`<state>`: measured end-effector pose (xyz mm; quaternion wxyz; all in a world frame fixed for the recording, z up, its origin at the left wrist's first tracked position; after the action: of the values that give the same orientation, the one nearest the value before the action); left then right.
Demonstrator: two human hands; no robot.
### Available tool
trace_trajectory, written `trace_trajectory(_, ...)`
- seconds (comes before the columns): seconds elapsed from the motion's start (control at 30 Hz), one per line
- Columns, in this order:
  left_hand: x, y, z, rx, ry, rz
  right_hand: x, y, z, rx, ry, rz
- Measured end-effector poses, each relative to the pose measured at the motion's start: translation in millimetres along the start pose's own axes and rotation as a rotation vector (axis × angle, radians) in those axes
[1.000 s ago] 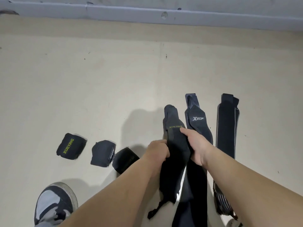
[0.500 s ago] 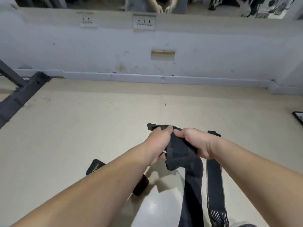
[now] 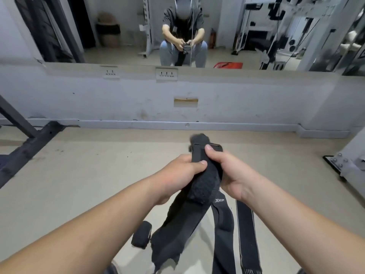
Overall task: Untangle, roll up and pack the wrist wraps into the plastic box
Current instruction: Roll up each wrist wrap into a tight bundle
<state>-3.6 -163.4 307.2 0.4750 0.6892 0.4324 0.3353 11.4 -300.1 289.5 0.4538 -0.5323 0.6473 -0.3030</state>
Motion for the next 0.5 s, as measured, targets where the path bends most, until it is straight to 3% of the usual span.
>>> trace_trajectory(0.2,-4,-16,15,0.014,0.085,-0.104,2,-2,11,0.024,-0.011,0.087)
trace_trajectory(0.33,-15,-15,24,0.046,0.012,-0.148,10,-14,19,0.027,-0.041,0.091)
trace_trajectory(0.5,-28,-22,36,0.123,-0.146,-0.259,22,-27,40,0.116,0.136,0.099)
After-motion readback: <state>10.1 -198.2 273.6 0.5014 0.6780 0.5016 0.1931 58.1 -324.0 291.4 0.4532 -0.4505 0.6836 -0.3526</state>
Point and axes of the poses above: each hand's wrist, its own z-axis towards the middle knuckle, its own x-axis out of the back of the hand, y = z × x, the point moved 5 cm from there along z, towards the middle knuckle, and after that the axes turned 1 degree about x, right-handed, at the moved point
